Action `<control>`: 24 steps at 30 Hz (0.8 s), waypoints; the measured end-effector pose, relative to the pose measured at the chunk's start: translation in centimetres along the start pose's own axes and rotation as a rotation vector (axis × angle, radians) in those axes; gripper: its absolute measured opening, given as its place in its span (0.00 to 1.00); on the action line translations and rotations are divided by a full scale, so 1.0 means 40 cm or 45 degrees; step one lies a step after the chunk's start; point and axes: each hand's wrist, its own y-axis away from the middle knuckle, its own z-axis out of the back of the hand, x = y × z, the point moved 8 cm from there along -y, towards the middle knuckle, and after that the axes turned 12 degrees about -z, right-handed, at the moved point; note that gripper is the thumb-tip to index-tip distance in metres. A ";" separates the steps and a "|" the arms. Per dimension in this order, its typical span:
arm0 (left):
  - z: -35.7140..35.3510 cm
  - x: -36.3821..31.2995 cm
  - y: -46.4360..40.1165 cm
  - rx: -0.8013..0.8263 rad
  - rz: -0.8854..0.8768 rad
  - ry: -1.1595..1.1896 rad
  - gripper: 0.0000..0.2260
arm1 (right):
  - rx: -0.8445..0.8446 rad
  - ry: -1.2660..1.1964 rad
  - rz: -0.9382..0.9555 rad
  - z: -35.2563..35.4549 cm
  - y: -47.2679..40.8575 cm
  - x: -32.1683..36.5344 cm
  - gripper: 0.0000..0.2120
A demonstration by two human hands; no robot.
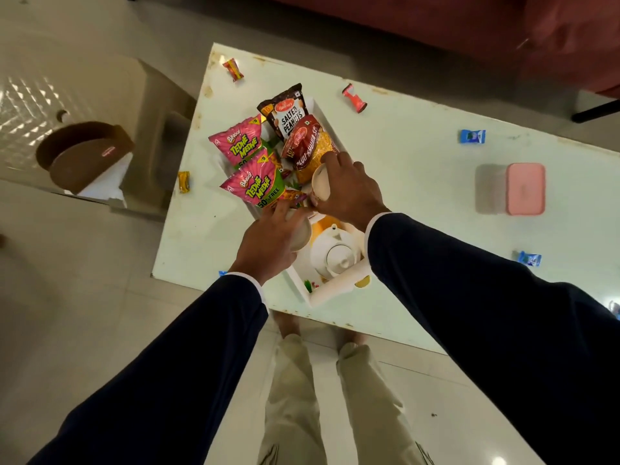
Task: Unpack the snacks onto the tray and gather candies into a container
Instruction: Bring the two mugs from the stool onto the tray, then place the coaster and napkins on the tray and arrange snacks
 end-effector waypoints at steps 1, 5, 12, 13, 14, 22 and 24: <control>0.001 0.004 -0.003 0.004 -0.002 0.008 0.41 | -0.009 0.014 0.000 -0.001 -0.001 0.000 0.39; 0.002 0.014 -0.009 0.007 -0.001 0.028 0.42 | -0.050 0.033 -0.001 -0.004 -0.006 -0.004 0.39; 0.018 0.021 -0.008 -0.066 0.001 -0.002 0.43 | -0.015 -0.116 -0.052 -0.004 0.002 -0.032 0.45; 0.022 0.022 -0.006 -0.076 0.011 -0.019 0.43 | -0.016 -0.111 -0.057 -0.001 0.005 -0.034 0.45; 0.027 0.023 -0.002 -0.087 0.027 -0.019 0.44 | -0.020 -0.090 -0.056 0.003 0.010 -0.034 0.45; 0.163 0.016 0.134 -0.161 0.160 0.087 0.35 | -0.134 0.116 -0.007 0.119 0.105 0.010 0.35; 0.243 0.035 0.208 -0.224 0.290 0.154 0.32 | -0.138 0.151 0.028 0.153 0.171 0.062 0.28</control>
